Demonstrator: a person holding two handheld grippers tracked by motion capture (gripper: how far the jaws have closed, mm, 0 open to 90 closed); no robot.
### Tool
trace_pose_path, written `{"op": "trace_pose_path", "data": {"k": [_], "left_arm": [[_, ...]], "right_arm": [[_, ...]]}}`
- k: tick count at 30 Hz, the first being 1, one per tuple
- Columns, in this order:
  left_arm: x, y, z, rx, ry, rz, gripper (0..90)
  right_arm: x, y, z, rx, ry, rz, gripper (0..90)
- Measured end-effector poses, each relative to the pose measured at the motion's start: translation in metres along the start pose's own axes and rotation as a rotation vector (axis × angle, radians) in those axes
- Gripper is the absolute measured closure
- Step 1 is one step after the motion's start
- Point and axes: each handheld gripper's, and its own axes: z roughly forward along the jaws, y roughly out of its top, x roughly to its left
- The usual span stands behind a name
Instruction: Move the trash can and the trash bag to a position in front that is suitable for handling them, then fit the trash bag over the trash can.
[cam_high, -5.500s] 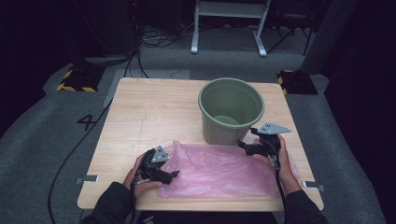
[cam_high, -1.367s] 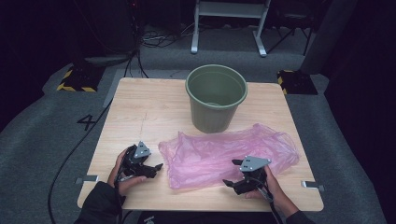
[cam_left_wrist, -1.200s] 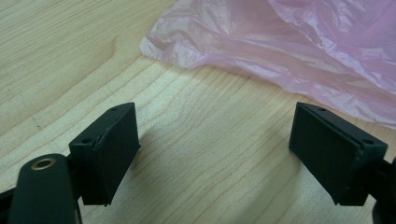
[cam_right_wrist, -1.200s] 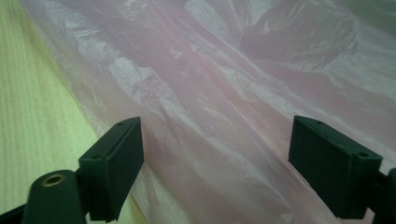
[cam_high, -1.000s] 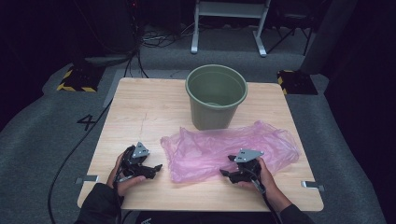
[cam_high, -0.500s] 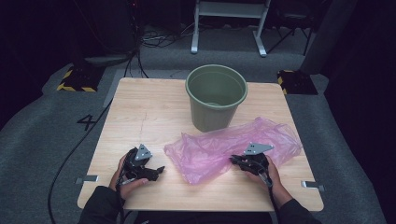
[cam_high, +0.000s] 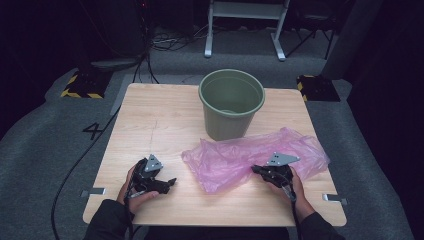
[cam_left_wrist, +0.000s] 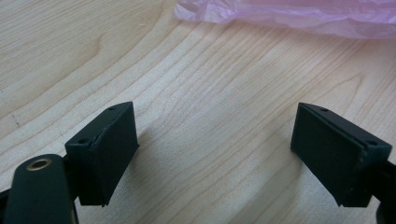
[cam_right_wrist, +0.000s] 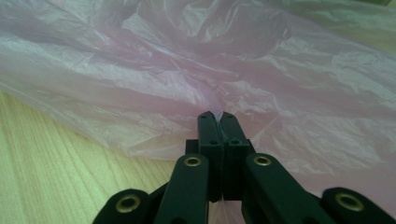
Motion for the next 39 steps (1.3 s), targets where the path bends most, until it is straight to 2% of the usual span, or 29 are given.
{"op": "trace_pose_path", "data": {"k": [3, 7, 21, 24, 27, 36, 39], "left_arm": [[0.000, 0.000, 0.000, 0.000, -0.002, 0.002, 14.2], [0.001, 0.000, 0.000, -0.002, -0.008, 0.004, 14.2], [0.001, 0.000, 0.000, -0.001, -0.012, 0.008, 14.0], [0.001, 0.000, 0.000, -0.002, -0.012, 0.008, 14.1], [0.001, 0.000, 0.000, -0.001, -0.012, 0.008, 14.1], [0.001, 0.000, 0.000, -0.001, -0.009, 0.008, 14.1], [0.001, 0.000, 0.000, -0.001, -0.009, 0.008, 14.1]], "right_arm": [[0.000, 0.001, -0.002, -0.011, -0.009, -0.003, 90.0], [0.002, 0.004, -0.012, -0.052, -0.028, -0.019, 90.0], [0.001, 0.015, -0.032, -0.148, -0.042, -0.038, 90.0], [-0.001, 0.022, -0.045, -0.201, -0.057, -0.041, 90.0], [-0.004, 0.024, -0.054, -0.231, -0.072, -0.038, 90.0], [-0.008, 0.028, -0.072, -0.286, -0.117, -0.040, 90.0], [-0.007, 0.028, -0.084, -0.309, -0.126, -0.046, 90.0]]}}
